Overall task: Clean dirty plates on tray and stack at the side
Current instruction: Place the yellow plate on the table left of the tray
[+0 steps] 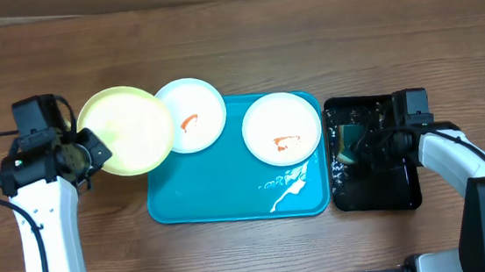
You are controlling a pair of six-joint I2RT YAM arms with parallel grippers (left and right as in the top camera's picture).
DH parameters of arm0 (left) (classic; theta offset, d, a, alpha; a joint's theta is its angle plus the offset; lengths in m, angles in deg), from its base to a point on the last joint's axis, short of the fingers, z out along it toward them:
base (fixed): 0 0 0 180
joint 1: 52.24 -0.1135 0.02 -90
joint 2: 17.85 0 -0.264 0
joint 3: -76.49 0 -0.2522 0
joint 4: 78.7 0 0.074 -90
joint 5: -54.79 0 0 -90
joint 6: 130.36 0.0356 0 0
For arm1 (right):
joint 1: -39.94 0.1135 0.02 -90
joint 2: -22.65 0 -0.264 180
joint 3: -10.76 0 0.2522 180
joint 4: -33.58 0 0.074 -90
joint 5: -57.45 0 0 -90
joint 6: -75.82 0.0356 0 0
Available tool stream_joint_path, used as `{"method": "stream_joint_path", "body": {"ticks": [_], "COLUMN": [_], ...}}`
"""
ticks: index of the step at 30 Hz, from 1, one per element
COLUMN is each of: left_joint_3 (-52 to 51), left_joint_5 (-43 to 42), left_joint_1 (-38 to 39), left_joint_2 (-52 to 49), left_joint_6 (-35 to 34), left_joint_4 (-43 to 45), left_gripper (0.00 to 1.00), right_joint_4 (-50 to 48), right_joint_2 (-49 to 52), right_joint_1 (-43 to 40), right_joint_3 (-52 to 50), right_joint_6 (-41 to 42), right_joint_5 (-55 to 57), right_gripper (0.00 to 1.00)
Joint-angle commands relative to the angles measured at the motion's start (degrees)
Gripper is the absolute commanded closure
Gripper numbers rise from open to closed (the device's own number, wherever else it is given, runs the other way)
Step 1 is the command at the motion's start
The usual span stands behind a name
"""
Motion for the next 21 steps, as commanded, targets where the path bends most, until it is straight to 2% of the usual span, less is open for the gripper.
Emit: {"method": "stream_joint_path", "body": {"ticks": [1,3,11,17,21], "left_joint_3": [1.2,1.2,1.2,1.2,1.2], "left_joint_5": [-3.0,-1.2,11.3,10.8,10.7], "left_joint_1": [-1.3,-1.4,-1.6,-2.5,-4.2], "left_joint_2": [-2.8,-4.0,-7.0,-10.8,-14.4], "left_joint_6": [-0.8,-0.8,-0.8,-2.4,-5.6], "left_joint_4": [0.0,0.2,1.1,1.5,1.9], "left_gripper": [0.96,0.96,0.96,0.96,0.96], "right_joint_4": [0.2,1.2,14.2,19.2,18.3], "right_joint_2": [0.6,0.5,-0.1,0.3,0.9], "right_joint_1": [-0.1,-0.1,-0.1,-0.1,0.0], "right_joint_3": [-1.5,0.7,13.6,15.0,11.7], "right_joint_6": [0.8,-3.7,-6.9,-6.7,-6.7], "right_joint_5": [0.8,-3.7,-0.3,7.0,9.7], "right_gripper": [0.96,0.96,0.96,0.96,0.96]}}
